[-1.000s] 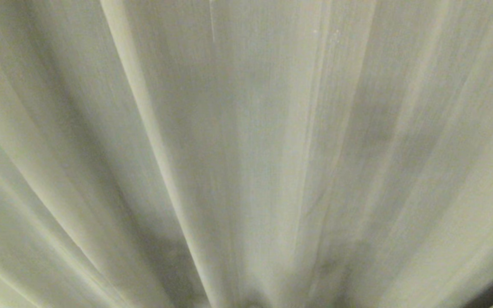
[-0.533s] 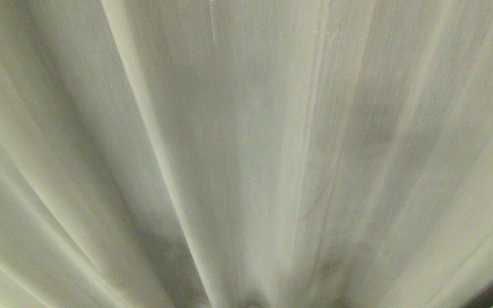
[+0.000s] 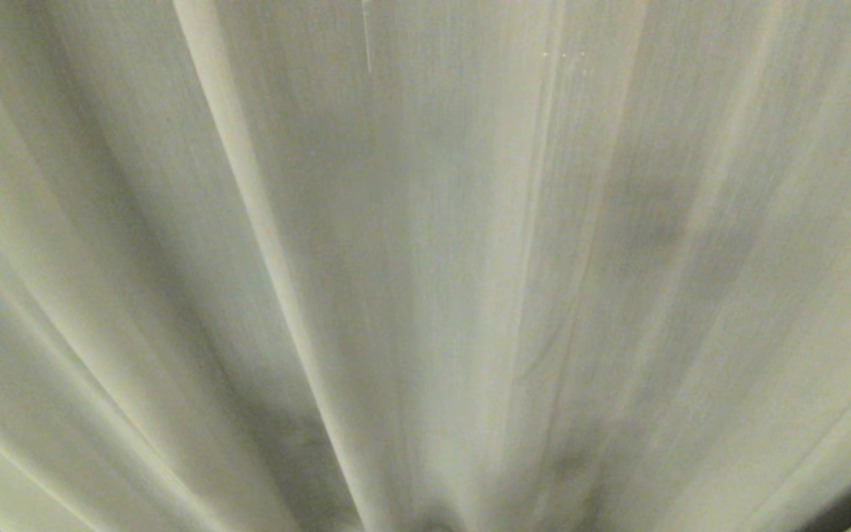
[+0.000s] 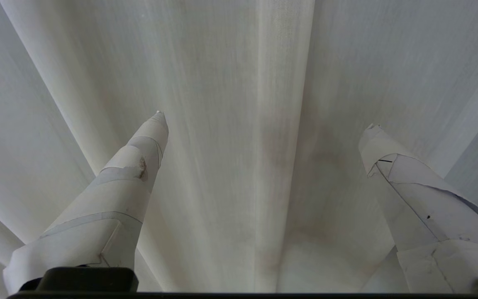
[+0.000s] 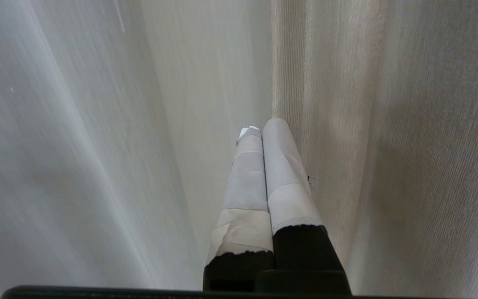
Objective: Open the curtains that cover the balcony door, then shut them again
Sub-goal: Close the outer curtains on both sides
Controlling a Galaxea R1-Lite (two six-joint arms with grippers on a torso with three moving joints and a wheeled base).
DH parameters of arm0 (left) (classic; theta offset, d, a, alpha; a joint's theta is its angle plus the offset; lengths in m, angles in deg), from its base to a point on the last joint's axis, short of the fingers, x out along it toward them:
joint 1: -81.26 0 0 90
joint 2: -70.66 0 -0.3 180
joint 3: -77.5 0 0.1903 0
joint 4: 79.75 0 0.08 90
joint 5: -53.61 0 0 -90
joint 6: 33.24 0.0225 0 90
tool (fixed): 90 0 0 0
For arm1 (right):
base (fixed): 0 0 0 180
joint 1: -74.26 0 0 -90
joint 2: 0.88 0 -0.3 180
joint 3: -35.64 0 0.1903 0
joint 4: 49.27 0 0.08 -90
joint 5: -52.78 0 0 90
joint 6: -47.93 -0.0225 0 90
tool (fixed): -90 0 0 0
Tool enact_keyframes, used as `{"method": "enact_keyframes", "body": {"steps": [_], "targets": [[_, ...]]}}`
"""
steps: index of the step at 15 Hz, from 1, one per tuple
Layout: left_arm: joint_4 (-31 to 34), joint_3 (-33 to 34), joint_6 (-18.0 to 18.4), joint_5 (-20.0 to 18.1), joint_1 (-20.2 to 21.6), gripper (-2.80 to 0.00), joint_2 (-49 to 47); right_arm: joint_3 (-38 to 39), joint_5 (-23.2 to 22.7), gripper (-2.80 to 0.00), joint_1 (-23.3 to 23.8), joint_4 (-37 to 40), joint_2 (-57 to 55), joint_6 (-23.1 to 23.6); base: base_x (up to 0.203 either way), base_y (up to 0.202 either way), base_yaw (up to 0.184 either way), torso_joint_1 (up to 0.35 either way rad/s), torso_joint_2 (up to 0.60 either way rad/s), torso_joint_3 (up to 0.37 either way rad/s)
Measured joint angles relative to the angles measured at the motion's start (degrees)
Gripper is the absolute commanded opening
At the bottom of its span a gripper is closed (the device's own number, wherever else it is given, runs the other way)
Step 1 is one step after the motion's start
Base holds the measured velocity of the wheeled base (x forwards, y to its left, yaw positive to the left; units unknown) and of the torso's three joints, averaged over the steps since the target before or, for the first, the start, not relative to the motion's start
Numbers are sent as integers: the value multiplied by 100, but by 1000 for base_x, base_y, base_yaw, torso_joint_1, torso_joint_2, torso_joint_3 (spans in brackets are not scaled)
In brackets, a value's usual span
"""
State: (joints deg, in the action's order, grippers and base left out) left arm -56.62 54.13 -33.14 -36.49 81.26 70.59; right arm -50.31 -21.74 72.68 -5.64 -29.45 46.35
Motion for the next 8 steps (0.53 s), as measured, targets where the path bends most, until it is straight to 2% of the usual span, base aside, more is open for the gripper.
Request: {"method": "enact_keyframes", "body": {"steps": [8], "targets": [[-6, 0, -2, 0, 0, 0, 0, -672, 24, -280, 43, 634, -314, 4, 0, 0, 0, 0, 0, 0]]}}
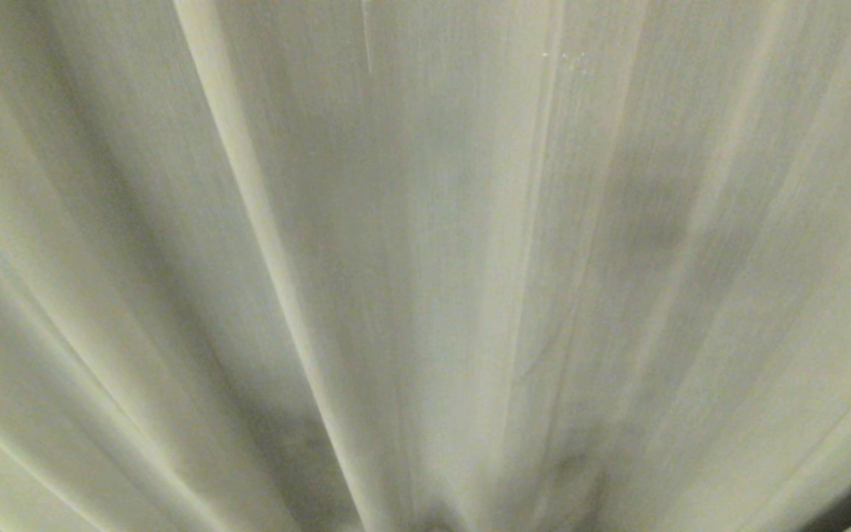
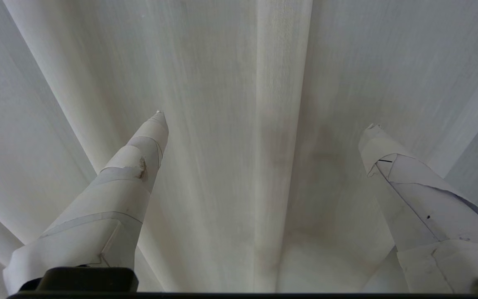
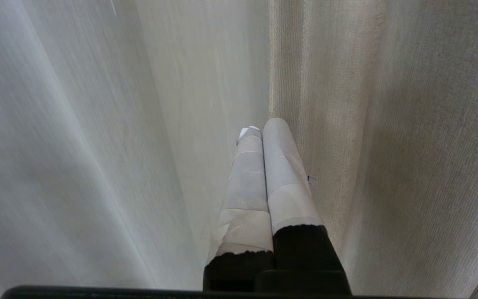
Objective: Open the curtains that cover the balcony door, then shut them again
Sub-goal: Close the outer curtains on both sides
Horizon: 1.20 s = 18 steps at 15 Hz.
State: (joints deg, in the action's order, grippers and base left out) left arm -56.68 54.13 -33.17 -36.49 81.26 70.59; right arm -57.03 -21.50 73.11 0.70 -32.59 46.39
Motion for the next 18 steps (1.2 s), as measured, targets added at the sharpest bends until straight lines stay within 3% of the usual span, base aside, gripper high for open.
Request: {"method": "enact_keyframes", "body": {"steps": [9, 13, 18], "targets": [[-4, 0, -6, 0, 0, 0, 0, -16, -10, -280, 2, 53, -69, -13, 0, 0, 0, 0, 0, 0], [-4, 0, -7, 0, 0, 0, 0, -12, -13, -280, 2, 51, -74, -13, -129, 0, 0, 0, 4, 5], [-1, 0, -7, 2, 0, 0, 0, -65, -10, -280, 2, 44, -81, -11, 0, 0, 0, 2, 0, -1]]}}
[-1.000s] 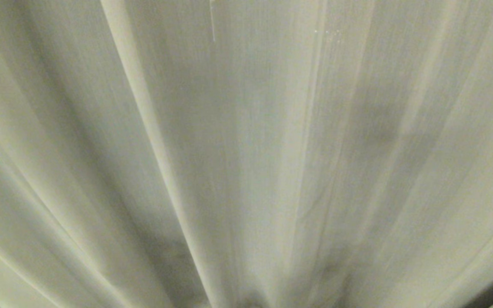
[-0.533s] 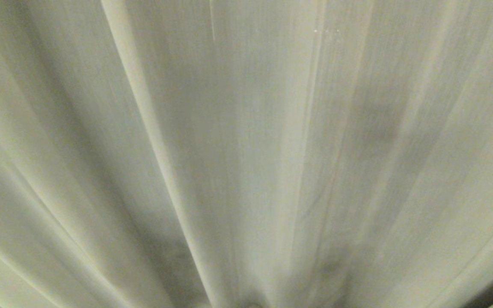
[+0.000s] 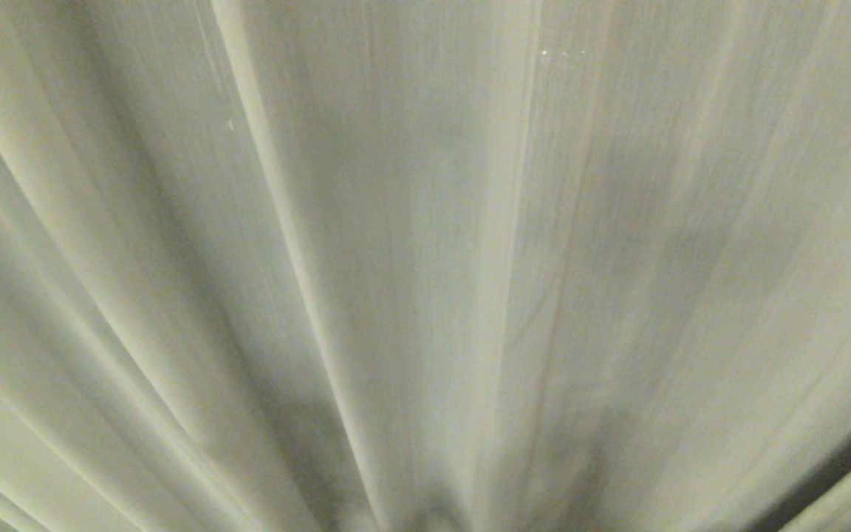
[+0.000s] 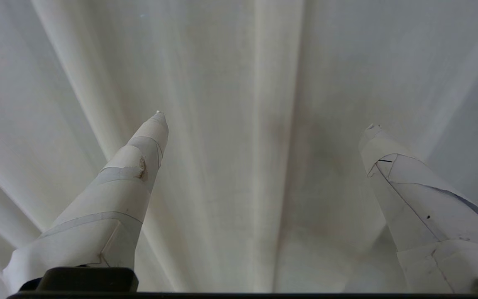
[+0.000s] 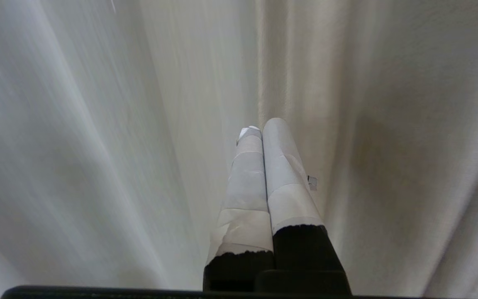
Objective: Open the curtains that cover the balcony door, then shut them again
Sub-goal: Close the outer curtains on both sides
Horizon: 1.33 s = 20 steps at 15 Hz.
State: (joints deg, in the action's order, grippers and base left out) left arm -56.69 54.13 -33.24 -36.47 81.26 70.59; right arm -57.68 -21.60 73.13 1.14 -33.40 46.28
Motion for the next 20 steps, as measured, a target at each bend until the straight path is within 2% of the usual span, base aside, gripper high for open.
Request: {"method": "enact_keyframes", "body": {"steps": [4, 7, 8, 14, 16, 20], "targets": [[0, 0, 0, 0, 0, 0, 2, -395, 17, -280, 2, 56, -228, 2, 0, 0, 0, 0, 0, 0], [-2, 0, 0, 0, 0, 0, 2, -828, 401, -280, 24, 516, -537, -2, 0, 0, 0, 0, 0, 0], [1, 0, 0, -1, 0, 0, 2, -942, 457, 0, 33, 562, -649, -6, 0, 0, 0, 0, 0, 0], [0, 0, 0, 0, 0, 0, 2, -1095, 479, 0, 233, 625, -995, -177, 0, 0, 0, 0, 0, 0], [0, 0, 0, 0, 0, 0, 2, -1191, 474, 0, 598, 603, -1130, -217, 0, 0, 0, 0, 0, 0], [0, 0, 0, 0, 0, 0, 2, -1332, 396, 0, 1711, 554, -1372, -193, 0, 0, 0, 0, 0, 0]]}}
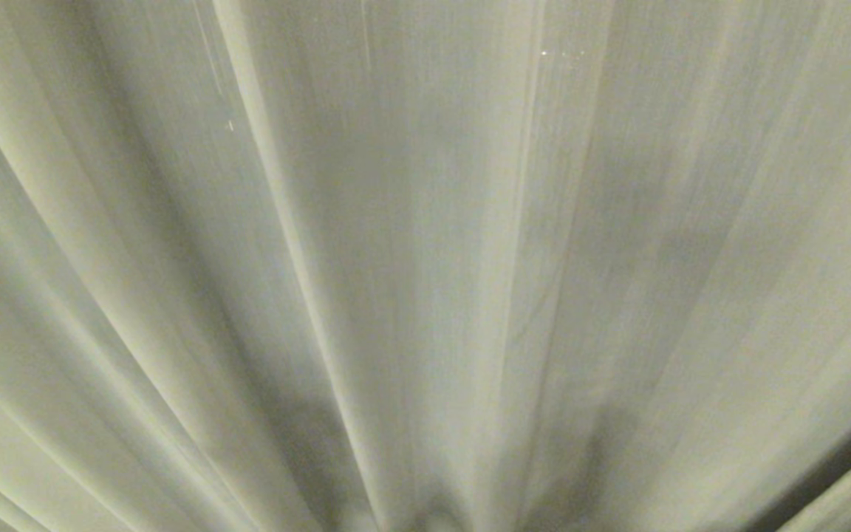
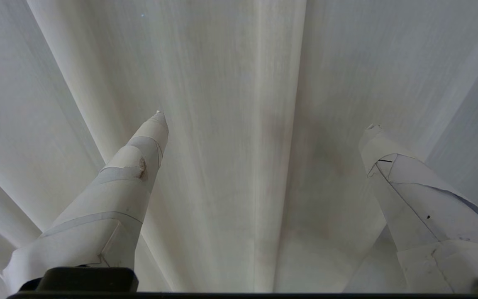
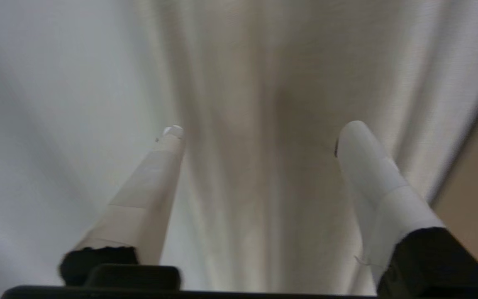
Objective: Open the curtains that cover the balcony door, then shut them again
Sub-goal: Close the outer curtains on both sides
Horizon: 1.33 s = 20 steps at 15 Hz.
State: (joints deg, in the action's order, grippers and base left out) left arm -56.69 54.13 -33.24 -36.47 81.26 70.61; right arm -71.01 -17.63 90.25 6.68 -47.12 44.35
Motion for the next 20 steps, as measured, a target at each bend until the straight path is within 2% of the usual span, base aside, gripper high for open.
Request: {"method": "enact_keyframes", "body": {"steps": [2, 4, 11, 12, 15, 20], "targets": [[1, 0, 0, -2, 0, 0, 0, -13, -72, 0, 462, -142, -165, 7, 0, 0, 0, 0, 0, 0], [0, 0, 0, 2, 0, 0, 0, -18, -88, 0, 682, -598, -435, 13, 0, 0, 0, 0, 0, 0], [0, 0, 0, 5, 0, 0, 0, -159, -103, 0, 799, -1990, -1671, 101, 0, 0, 0, 0, 0, 0], [1, 0, 0, 0, 0, 0, 0, -159, -105, -280, 804, -2119, -1842, 85, 0, 0, 0, 0, 0, 0], [1, 0, 0, -2, 0, 0, 0, -142, -169, -280, 804, -2599, -2296, -2, 0, 0, 0, 0, 0, 0], [1, 0, 0, 2, 0, 0, 0, -171, -1055, -280, 913, -2969, -2675, -52, 0, 0, 0, 0, 0, 0]]}}
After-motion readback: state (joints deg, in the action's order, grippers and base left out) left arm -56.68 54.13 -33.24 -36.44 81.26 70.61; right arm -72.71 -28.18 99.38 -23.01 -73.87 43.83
